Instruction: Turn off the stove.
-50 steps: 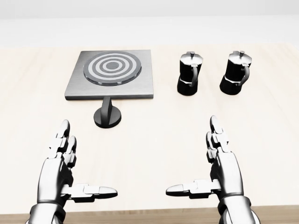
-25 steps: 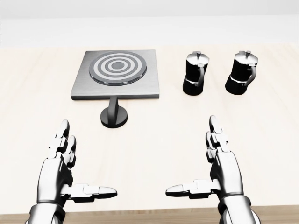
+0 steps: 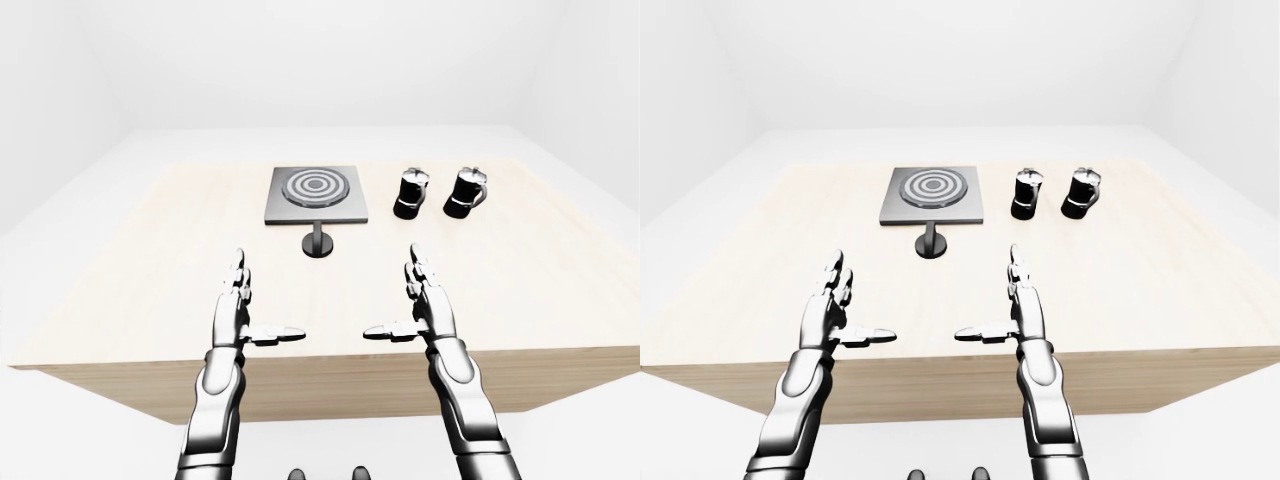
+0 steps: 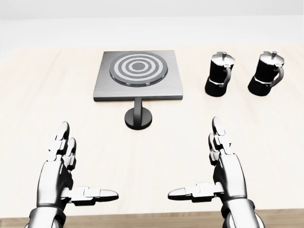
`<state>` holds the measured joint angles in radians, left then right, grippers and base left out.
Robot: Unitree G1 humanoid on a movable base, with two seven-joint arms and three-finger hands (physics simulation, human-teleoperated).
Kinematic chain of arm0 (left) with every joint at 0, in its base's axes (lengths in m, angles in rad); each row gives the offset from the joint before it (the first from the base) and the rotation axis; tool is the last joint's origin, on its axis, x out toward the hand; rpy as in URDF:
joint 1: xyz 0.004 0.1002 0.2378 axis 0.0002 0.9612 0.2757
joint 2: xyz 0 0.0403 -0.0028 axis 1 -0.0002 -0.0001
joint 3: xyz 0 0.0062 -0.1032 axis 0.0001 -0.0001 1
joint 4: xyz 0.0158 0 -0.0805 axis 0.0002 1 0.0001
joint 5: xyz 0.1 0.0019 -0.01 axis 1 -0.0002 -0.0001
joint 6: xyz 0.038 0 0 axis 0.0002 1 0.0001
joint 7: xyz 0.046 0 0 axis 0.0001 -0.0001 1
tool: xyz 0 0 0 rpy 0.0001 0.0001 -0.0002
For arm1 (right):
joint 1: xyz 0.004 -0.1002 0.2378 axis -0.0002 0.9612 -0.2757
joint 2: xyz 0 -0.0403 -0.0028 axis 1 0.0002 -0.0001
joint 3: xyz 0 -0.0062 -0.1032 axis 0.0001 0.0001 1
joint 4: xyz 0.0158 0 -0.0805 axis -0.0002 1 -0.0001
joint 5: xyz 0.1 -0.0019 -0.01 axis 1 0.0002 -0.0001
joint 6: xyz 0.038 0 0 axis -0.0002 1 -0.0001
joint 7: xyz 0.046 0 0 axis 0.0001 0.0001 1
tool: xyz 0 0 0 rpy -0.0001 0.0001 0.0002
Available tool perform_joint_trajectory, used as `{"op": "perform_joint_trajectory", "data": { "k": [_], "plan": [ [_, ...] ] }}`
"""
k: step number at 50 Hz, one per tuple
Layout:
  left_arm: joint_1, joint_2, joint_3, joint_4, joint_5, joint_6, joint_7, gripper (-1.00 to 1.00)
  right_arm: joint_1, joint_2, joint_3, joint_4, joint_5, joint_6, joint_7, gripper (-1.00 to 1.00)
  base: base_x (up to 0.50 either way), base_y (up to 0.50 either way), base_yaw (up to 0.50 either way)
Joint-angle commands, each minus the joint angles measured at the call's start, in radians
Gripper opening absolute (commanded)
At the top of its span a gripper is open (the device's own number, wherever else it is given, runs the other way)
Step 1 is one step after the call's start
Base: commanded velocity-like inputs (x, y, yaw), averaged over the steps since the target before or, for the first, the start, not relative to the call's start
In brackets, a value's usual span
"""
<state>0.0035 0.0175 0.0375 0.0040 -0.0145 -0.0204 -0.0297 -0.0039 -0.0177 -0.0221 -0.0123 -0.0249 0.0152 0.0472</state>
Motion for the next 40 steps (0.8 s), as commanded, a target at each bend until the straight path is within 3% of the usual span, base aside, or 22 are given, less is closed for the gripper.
{"op": "perform_joint_trajectory", "data": {
  "k": [1,4,10,17,22,24,27,32,34,40],
  "plan": [
    [-0.005,0.005,-0.002,-0.004,-0.005,0.026,-0.014,1.00,-0.001,0.000,-0.001,0.002,0.000,0.000,0.000,1.00,0.00,0.19,0.00],
    [-0.010,0.002,0.002,0.005,0.002,0.008,0.000,1.00,0.000,0.000,0.000,-0.001,-0.001,0.000,-0.001,1.00,0.00,0.19,0.00],
    [-0.004,0.001,0.002,-0.004,-0.002,0.006,-0.002,1.00,0.000,-0.001,-0.003,0.011,0.002,-0.011,0.000,1.00,0.00,0.18,0.00],
    [0.001,0.002,0.004,-0.026,-0.009,0.023,-0.006,1.00,0.000,0.000,-0.001,0.004,-0.001,-0.005,-0.003,1.00,0.00,0.13,0.00],
    [-0.007,0.002,0.004,0.000,-0.005,0.009,-0.004,1.00,0.000,-0.001,-0.002,0.012,0.001,-0.012,-0.001,1.00,0.00,0.04,0.00],
    [-0.006,0.001,0.001,0.006,0.007,-0.005,0.004,1.00,0.000,-0.001,-0.002,0.010,0.001,-0.011,-0.002,1.00,0.00,0.01,0.00],
    [-0.013,-0.005,-0.003,0.031,0.030,-0.050,0.033,1.00,0.000,-0.001,-0.002,0.010,0.001,-0.010,-0.003,1.00,0.00,0.00,0.00],
    [-0.015,-0.002,-0.007,0.041,0.029,-0.050,0.028,1.00,0.001,0.000,-0.002,0.002,0.002,-0.003,-0.003,1.00,0.00,0.00,0.00],
    [-0.025,-0.003,-0.004,0.065,0.032,-0.066,0.037,1.00,0.002,-0.002,-0.006,0.002,0.004,-0.006,-0.004,1.00,0.00,0.00,0.00],
    [-0.028,-0.001,-0.006,0.064,0.042,-0.056,0.048,1.00,0.015,-0.008,-0.025,-0.038,0.011,0.012,-0.011,1.00,0.00,0.00,0.00]
  ]
}}
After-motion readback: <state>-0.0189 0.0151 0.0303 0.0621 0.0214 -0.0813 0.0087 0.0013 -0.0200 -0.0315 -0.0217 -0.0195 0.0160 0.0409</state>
